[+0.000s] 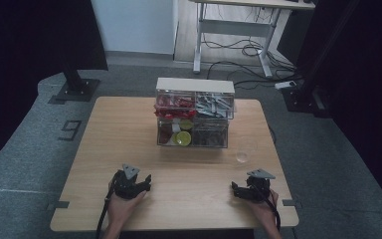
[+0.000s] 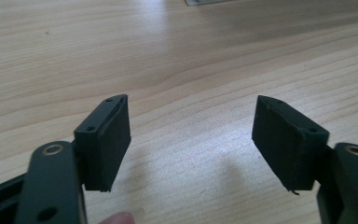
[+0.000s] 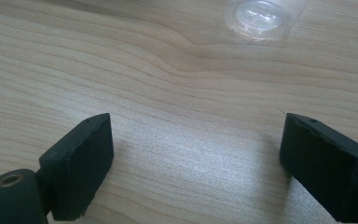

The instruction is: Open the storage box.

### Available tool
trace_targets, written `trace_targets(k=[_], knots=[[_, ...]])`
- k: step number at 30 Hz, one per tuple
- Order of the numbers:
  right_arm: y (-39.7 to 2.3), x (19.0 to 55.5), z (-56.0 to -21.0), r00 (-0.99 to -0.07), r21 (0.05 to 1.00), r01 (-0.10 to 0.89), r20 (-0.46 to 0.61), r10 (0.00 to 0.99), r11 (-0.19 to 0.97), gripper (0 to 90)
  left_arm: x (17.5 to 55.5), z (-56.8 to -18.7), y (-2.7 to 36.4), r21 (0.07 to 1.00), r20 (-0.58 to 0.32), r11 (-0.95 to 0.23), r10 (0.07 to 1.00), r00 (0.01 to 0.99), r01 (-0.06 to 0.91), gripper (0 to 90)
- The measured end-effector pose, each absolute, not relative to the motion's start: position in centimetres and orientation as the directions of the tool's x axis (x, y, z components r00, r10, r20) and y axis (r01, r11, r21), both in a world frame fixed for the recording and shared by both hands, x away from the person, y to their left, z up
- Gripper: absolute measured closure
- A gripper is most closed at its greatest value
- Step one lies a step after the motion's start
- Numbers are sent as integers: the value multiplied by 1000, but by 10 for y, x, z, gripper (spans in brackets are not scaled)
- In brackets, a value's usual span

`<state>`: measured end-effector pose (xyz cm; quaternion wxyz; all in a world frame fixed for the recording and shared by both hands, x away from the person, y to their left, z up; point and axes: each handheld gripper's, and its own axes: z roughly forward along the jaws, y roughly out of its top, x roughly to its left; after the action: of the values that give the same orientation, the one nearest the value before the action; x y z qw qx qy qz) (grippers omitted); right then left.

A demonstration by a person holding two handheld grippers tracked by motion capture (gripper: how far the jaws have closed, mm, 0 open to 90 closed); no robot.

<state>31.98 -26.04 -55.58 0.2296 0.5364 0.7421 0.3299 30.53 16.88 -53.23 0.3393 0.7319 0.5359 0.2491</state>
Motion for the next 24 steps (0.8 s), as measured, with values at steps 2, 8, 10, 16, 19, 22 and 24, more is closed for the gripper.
trace_targets(k=[2,8,10,16,19,22,24], knots=[[-261,320,-556,-318,737,644,13,948,205,110,302,-529,170,777,3,-192,954,301,600,315],[-261,319,-556,-310,739,643,14,951,198,125,295,-521,169,813,-8,-171,953,304,557,414],[-261,319,-556,-308,740,643,14,951,197,128,292,-518,168,818,-29,-161,947,321,551,446],[-261,319,-556,-307,740,643,13,952,197,131,289,-513,169,820,-57,-144,942,331,553,584],[-261,319,-556,-307,741,642,12,952,198,133,288,-510,169,827,-77,-135,934,348,546,664],[-261,319,-556,-307,741,642,12,952,198,133,287,-508,169,826,-90,-134,928,362,547,729],[-261,318,-556,-307,741,642,11,952,198,134,287,-507,168,826,-98,-132,923,371,548,776]])
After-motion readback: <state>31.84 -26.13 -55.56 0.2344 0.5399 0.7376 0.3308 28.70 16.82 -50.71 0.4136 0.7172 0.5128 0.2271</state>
